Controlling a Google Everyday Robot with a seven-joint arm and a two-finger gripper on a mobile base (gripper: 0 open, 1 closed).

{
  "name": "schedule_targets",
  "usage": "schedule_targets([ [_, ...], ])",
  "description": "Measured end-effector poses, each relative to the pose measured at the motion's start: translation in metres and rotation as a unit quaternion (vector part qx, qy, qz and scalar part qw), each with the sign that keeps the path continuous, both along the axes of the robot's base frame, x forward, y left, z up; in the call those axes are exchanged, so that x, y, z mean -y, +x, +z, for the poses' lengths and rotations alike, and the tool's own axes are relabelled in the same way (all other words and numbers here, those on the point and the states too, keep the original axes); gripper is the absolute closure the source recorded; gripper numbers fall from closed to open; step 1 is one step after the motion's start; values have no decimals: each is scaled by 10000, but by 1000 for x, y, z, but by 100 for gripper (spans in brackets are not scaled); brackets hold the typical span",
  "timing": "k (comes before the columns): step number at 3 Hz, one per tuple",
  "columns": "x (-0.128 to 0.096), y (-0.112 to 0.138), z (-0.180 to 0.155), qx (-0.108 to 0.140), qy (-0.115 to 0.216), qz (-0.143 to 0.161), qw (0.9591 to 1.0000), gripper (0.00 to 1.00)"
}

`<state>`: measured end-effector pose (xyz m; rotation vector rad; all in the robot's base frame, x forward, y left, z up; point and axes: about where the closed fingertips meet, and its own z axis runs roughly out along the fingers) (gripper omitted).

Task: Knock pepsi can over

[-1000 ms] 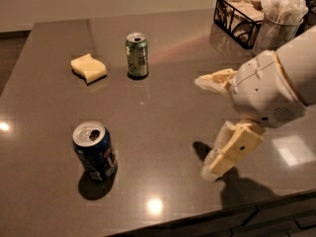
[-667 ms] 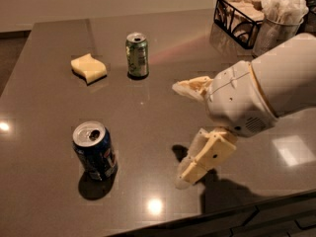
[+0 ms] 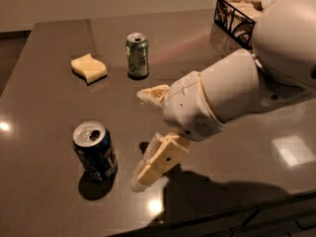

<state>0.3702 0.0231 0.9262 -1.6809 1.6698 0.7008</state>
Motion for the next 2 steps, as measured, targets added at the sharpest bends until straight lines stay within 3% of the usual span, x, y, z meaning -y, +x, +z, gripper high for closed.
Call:
schedule_targets([
  [2,-49,6,-14,-9,-44,58,10000,0],
])
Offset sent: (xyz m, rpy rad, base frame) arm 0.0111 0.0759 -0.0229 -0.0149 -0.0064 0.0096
